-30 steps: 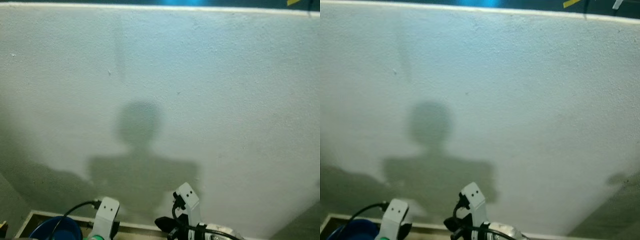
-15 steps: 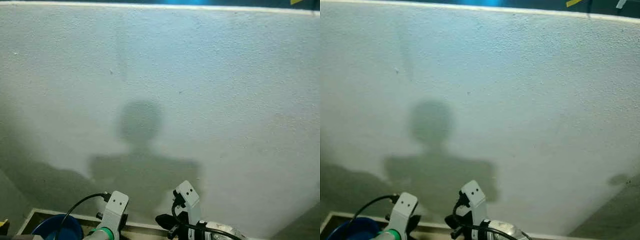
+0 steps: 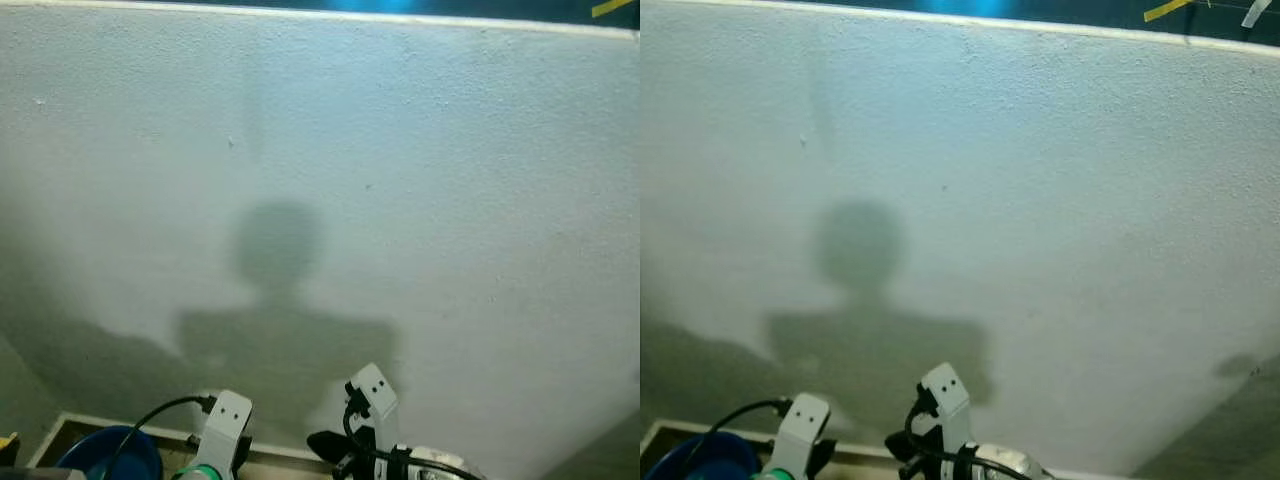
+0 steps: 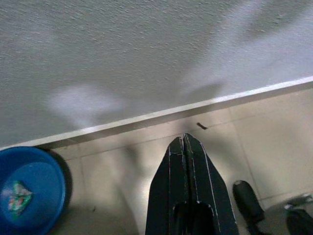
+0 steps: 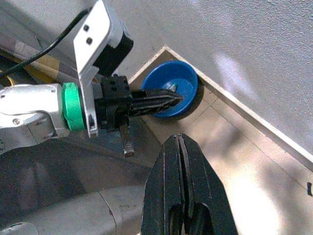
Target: Clothes washing
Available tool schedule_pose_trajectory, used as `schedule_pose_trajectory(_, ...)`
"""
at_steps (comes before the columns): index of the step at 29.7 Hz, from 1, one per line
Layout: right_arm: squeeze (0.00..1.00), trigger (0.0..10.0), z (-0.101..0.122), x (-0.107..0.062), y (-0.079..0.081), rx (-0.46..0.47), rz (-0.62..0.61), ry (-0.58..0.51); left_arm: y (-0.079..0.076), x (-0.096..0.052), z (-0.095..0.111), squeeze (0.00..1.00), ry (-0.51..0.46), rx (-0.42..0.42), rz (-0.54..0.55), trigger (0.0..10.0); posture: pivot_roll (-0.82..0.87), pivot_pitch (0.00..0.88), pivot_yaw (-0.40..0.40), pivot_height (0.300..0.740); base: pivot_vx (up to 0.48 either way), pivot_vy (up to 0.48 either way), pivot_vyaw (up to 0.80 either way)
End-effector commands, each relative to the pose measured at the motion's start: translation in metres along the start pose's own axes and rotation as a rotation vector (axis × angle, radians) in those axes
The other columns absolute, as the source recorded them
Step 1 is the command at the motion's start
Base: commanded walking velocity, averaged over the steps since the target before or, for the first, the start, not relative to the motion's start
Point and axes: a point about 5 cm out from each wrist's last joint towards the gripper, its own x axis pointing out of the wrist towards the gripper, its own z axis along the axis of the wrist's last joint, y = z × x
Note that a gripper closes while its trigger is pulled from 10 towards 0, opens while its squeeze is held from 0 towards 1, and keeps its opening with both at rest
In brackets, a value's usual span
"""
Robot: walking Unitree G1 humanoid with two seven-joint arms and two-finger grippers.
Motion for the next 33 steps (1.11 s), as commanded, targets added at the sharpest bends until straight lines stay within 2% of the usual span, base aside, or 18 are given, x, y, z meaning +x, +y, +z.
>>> schedule_pose_trajectory(1,0.0,10.0,-0.001,-0.003,-0.003,0.021,0.0,0.004,-0.004,-0.002,-0.007,0.0,0.021,-0.012,-0.005,10.0,0.01,0.054,0.001,0.74,0.0,0.0,0.0)
schedule_pose_trajectory(7,0.0,10.0,-0.003,-0.009,-0.007,0.02,-0.007,0.01,-0.012,-0.001,-0.01,0.0,0.036,0.0,-0.011,10.0,-0.01,0.062,-0.004,0.74,0.0,0.0,0.0)
schedule_pose_trajectory(19,0.0,10.0,0.0,-0.014,-0.012,0.021,-0.06,-0.028,-0.015,0.001,-0.008,0.0,0.033,-0.028,-0.019,10.0,-0.03,0.064,-0.006,0.74,0.0,0.0,0.0)
schedule_pose_trajectory(33,0.0,10.0,-0.002,-0.011,-0.012,0.032,-0.061,-0.02,-0.01,-0.001,-0.009,0.0,0.02,-0.056,0.027,10.0,-0.03,0.037,0.001,0.74,0.0,0.0,0.0)
